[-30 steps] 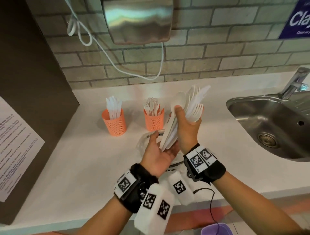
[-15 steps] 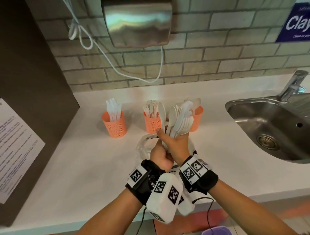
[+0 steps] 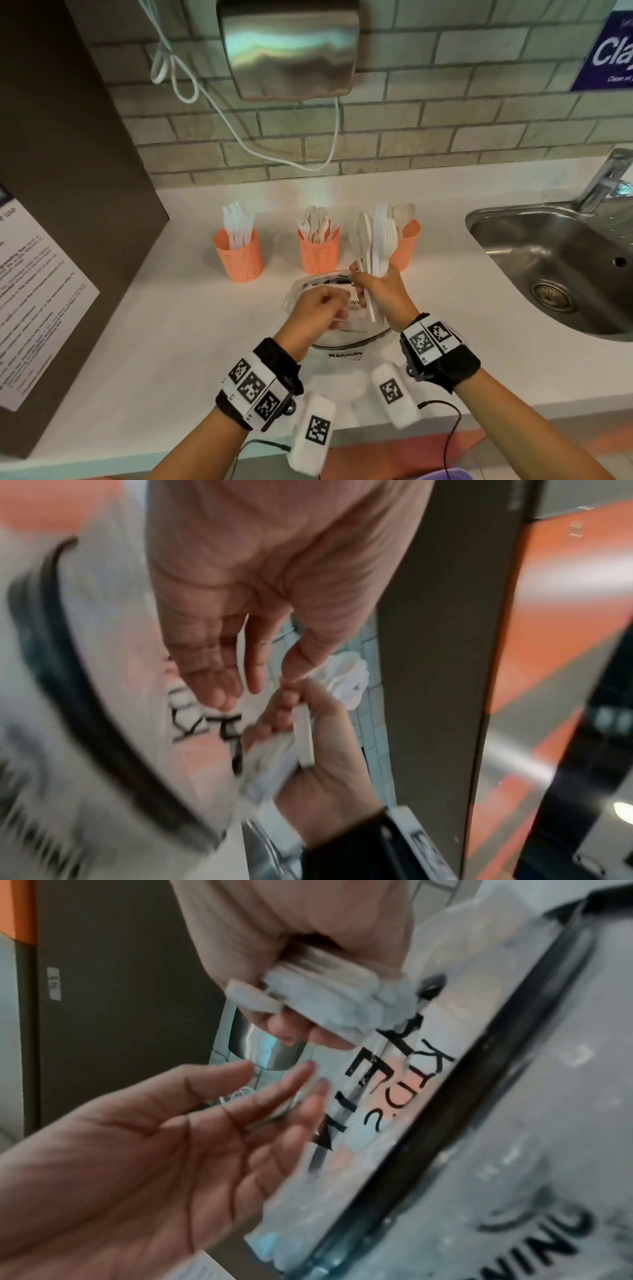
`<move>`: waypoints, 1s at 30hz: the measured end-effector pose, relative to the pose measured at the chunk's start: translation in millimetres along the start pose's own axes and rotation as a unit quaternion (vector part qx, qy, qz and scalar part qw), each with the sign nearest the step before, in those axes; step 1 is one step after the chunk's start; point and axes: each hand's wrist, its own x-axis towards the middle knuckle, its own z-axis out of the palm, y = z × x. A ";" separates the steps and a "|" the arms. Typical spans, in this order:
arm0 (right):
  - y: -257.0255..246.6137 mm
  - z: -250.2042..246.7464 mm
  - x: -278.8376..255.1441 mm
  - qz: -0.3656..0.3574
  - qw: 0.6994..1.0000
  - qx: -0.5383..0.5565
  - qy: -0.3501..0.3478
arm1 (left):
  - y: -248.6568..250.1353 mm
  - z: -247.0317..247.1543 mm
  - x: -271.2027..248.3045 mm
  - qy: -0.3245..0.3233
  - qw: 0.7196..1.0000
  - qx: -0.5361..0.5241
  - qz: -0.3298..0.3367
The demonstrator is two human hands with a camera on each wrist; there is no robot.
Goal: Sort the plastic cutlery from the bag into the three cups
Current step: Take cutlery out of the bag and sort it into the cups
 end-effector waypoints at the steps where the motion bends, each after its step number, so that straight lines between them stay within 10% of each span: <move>1: 1.8 -0.9 -1.3 0.000 1.000 -0.022 -0.007 | 3.5 -4.2 1.0 0.019 0.999 0.019 0.047; 9: 11.4 4.7 -14.2 0.023 0.996 -0.044 -0.068 | 35.4 -9.7 10.4 0.111 0.954 0.090 0.264; 16: 11.3 -2.5 -18.6 0.056 0.985 -0.037 -0.161 | 39.6 -10.6 24.9 0.107 0.941 0.231 0.222; 30: 10.9 -13.7 -16.1 0.162 0.947 -0.003 -0.278 | 39.0 -11.4 33.8 0.068 0.983 0.042 0.167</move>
